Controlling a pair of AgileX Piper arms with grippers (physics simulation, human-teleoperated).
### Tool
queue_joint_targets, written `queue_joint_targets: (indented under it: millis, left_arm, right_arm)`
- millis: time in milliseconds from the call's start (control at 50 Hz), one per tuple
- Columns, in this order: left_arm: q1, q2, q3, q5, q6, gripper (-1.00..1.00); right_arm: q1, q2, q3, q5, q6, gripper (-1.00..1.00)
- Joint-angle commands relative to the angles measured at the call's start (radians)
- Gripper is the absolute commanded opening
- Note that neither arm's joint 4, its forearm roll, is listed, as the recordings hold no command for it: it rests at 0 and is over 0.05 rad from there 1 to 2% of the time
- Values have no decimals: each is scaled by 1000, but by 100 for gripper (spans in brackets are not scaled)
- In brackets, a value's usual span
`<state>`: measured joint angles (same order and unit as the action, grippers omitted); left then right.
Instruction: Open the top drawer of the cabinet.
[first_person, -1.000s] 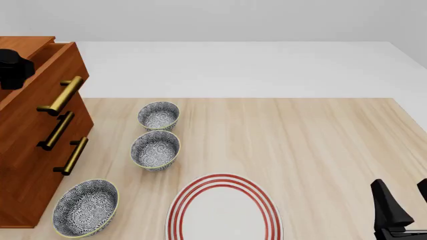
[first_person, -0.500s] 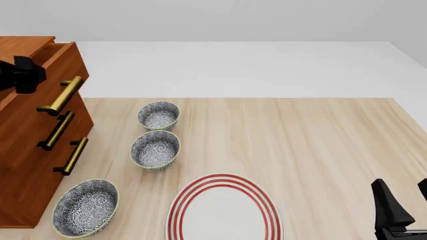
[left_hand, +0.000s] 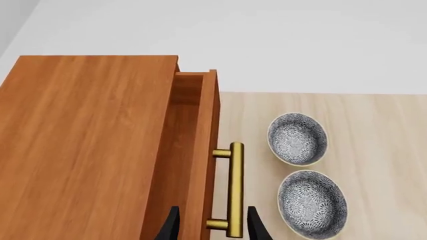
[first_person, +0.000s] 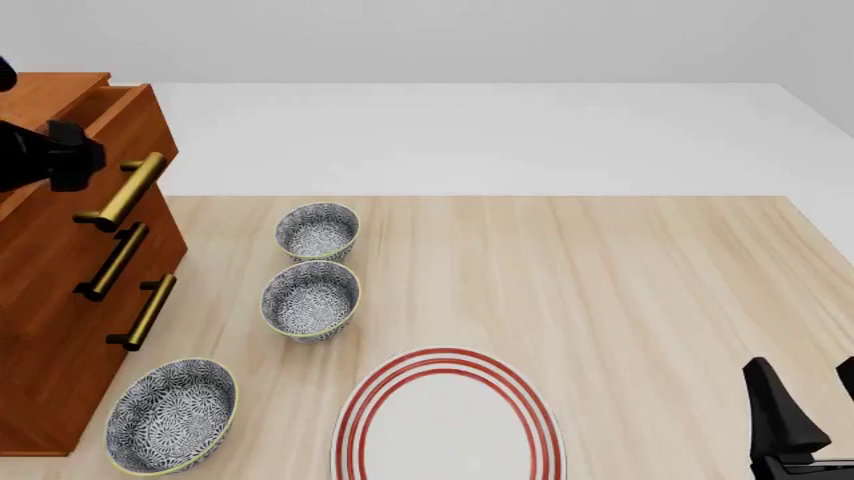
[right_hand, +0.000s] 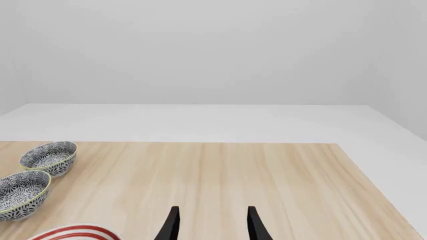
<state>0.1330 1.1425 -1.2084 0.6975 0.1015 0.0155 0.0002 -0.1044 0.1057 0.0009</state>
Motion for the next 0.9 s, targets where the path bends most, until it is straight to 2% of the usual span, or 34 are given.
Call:
queue_joint_targets:
  millis: [20,420,900]
  left_arm:
    - [1,21,1,-14,-3,100]
    - [2,47,23,-41,-6,100]
    - [17,78,-4,-35,-1,100]
  right_arm:
    - [0,0,0,0,0,100]
    - [0,0,0,0,0,100]
    - [0,0,0,0,0,100]
